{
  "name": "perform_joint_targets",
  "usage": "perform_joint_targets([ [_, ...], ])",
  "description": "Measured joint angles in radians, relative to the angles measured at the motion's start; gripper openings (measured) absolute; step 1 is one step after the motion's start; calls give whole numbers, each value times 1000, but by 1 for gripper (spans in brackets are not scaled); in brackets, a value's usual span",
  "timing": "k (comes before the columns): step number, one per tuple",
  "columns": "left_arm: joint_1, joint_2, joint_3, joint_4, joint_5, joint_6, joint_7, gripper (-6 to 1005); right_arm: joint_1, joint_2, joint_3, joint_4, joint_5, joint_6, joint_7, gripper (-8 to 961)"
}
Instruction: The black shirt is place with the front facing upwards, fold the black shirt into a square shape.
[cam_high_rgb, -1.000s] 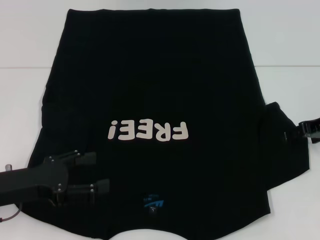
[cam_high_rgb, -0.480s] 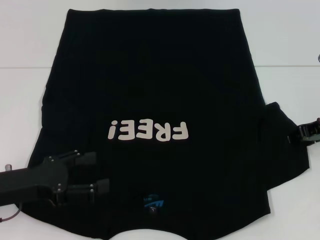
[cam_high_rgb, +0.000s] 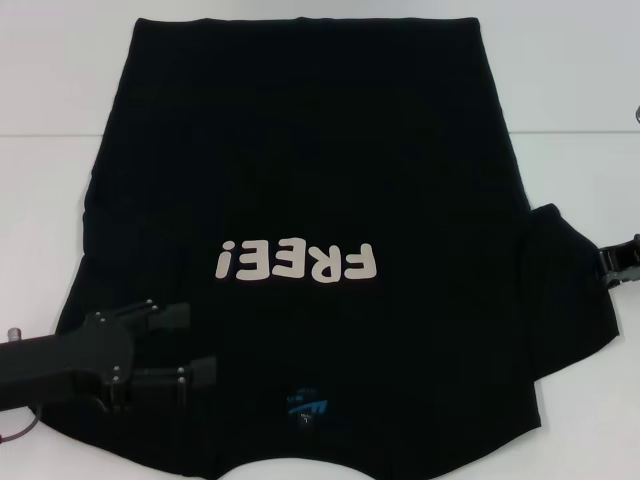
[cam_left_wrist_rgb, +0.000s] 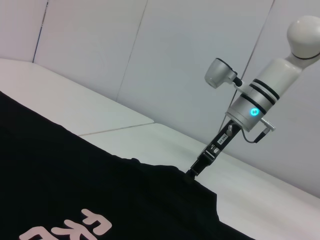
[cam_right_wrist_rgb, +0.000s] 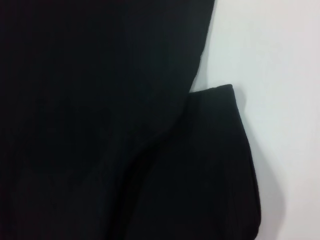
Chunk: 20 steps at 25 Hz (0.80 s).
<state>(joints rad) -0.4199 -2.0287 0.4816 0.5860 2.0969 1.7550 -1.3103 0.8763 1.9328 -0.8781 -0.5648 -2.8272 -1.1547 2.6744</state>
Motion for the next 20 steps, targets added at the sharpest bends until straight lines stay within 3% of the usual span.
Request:
perform_joint_targets([
  [2,0,1,0,0,0,0,-3,952,0,0,-5,-2,0,-1,0,319],
  [7,0,4,-2,0,0,0,-7,952,4,0,-5,-5,0,-2,-6,86],
  [14,0,7,-2,1,-1,0,-17,951,-8,-5,20,-55,11,-12,-13,49],
  [20,0,15,-1,2,0,-1,-26,951,-39,-18,117,-131,86,-72,-79,48],
])
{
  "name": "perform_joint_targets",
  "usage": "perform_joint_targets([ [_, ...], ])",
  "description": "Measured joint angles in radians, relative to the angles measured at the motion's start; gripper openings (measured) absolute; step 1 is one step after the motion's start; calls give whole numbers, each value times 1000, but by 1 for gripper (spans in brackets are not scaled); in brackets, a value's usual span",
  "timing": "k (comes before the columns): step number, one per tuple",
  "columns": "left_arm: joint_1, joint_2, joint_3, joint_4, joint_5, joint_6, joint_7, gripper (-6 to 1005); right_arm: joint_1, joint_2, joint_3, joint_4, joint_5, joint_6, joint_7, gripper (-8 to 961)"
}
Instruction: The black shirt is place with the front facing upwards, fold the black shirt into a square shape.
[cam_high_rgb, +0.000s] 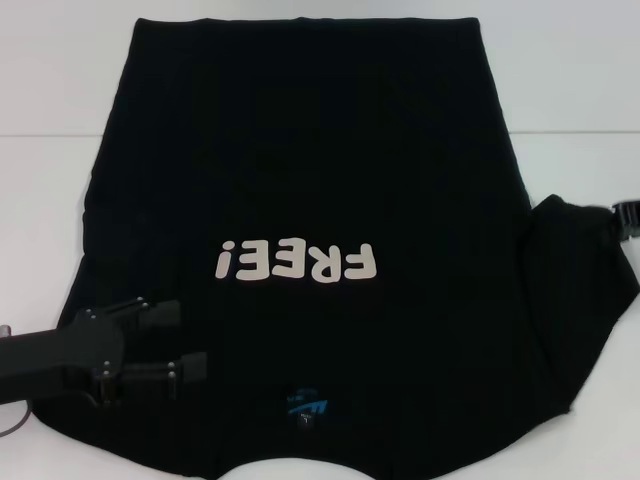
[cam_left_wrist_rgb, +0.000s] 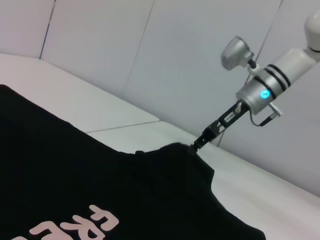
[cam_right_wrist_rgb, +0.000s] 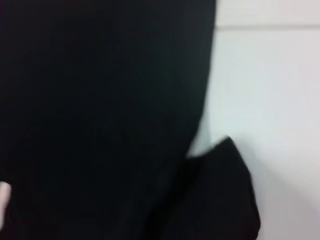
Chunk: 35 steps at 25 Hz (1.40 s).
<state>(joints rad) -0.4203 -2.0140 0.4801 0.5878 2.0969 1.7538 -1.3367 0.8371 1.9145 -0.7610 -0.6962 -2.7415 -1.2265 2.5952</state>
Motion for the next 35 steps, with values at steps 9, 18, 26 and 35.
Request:
perform_joint_targets([
  [9,0,3,0,0,0,-6,-4,951,-9,3,22,-56,110,-40,-81,58],
  [18,0,5,1,0,0,-8,-6,952,-38,-2,16,-115,273,-78,-137,68],
  [26,0,5,3,0,0,-8,-13,952,37,29,-89,-108,272,-97,-153,76],
  [35,7,5,-4,-2,-4,-8,-18,952,101,75,-171,-78,275,-100,-149,86],
])
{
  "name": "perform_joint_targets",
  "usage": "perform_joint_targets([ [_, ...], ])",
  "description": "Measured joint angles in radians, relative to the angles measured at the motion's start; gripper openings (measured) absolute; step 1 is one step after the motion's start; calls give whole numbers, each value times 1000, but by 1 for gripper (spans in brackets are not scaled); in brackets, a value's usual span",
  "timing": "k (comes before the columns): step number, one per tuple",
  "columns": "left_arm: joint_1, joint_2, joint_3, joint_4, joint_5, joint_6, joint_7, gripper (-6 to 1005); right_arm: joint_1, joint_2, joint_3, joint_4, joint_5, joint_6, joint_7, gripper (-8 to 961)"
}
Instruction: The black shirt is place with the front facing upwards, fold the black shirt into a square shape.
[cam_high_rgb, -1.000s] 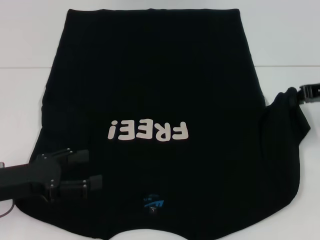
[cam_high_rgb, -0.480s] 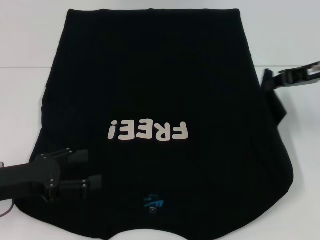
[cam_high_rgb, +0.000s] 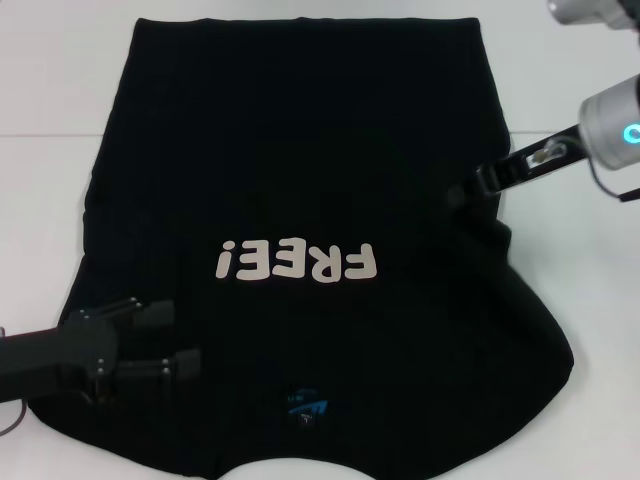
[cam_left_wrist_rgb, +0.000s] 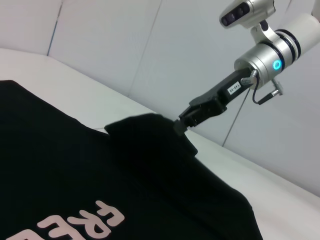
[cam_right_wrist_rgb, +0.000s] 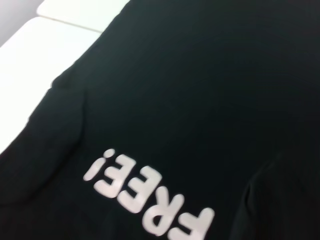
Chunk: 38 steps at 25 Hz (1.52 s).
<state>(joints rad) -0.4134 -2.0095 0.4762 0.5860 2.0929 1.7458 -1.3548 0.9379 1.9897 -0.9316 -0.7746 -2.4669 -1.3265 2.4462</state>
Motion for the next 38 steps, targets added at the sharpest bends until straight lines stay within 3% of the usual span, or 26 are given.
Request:
perform_joint_targets([
  [7,6,1,-76,0,-5,15,-33,952,0,-5,51,117,94,4,-42,94],
  [13,2,16,-95,0,-5,16,-153,951,-88,-35,159,206,323,0,-269,361],
  [16,-2,40,-101,2,-1,19,-280,951,-159,-33,169,209,403,-11,-455,486],
  [20,-4,90,-99,2,4,19,-498,951,-246,4,169,194,463,-38,-754,651],
  [24,1,124,-97,67,46,44,-699,951,-308,48,169,171,474,-44,-983,791],
  [29,-10,131,-92,205,239,53,-932,951,-353,87,160,167,470,-49,-1190,824],
  [33,-33,132,-92,274,387,25,-1035,951,-377,96,156,183,468,-50,-1296,824],
  [38,-80,119,-90,260,532,-41,-1060,952,-389,99,154,194,469,-46,-1346,824],
])
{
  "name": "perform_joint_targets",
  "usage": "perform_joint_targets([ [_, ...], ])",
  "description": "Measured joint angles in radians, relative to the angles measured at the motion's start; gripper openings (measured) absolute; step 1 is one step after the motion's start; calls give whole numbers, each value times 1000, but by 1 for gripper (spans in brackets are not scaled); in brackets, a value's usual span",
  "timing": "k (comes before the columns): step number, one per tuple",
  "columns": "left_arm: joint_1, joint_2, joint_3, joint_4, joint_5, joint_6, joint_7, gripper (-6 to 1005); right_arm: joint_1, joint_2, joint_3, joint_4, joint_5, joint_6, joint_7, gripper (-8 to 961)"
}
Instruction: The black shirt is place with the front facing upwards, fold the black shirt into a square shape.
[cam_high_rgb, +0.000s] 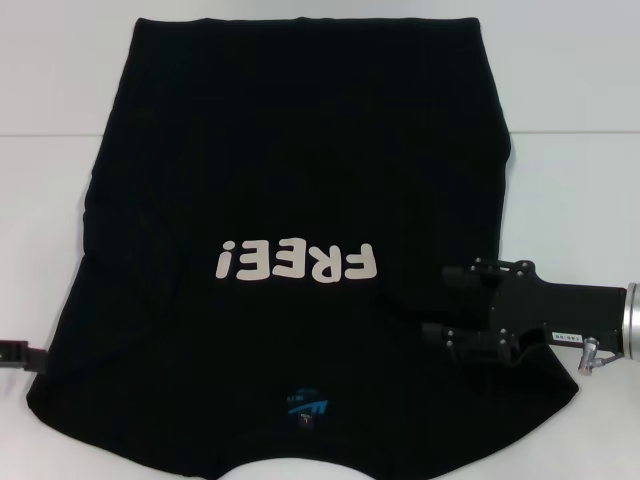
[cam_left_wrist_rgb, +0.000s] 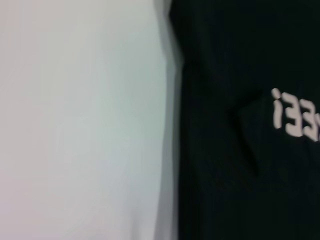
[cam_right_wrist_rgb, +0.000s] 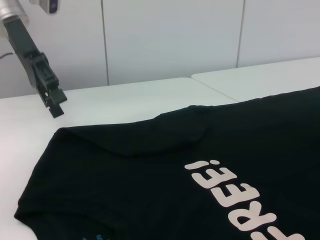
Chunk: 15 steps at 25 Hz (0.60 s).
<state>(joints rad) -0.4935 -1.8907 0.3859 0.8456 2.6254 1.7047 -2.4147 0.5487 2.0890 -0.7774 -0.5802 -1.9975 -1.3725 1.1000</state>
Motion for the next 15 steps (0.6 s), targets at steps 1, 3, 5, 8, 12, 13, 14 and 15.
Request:
perform_joint_targets([
  [1,-9,-4,0,-8,17,-12,-1,952,0,0,0,0,0,-1,0,824],
  [3,-21,-9,4,-26,39,-39,-1,952,-1,0,0,0,1,-3,-1,824],
  [5,-27,-10,9,-46,46,-60,-1,952,-2,0,0,0,1,-4,-1,824],
  [8,-31,-11,12,-63,46,-73,3,952,-3,0,0,0,2,-4,-1,824],
  [12,-33,-14,12,-71,42,-76,6,951,-4,0,0,0,4,-5,2,824],
  [13,-34,-15,13,-72,42,-76,6,951,-4,0,0,0,4,-6,3,824],
  [14,-36,-18,15,-72,42,-77,7,951,-4,0,0,0,4,-8,4,824],
  [15,-38,-21,21,-72,42,-77,8,951,-4,0,0,0,4,-12,5,824],
])
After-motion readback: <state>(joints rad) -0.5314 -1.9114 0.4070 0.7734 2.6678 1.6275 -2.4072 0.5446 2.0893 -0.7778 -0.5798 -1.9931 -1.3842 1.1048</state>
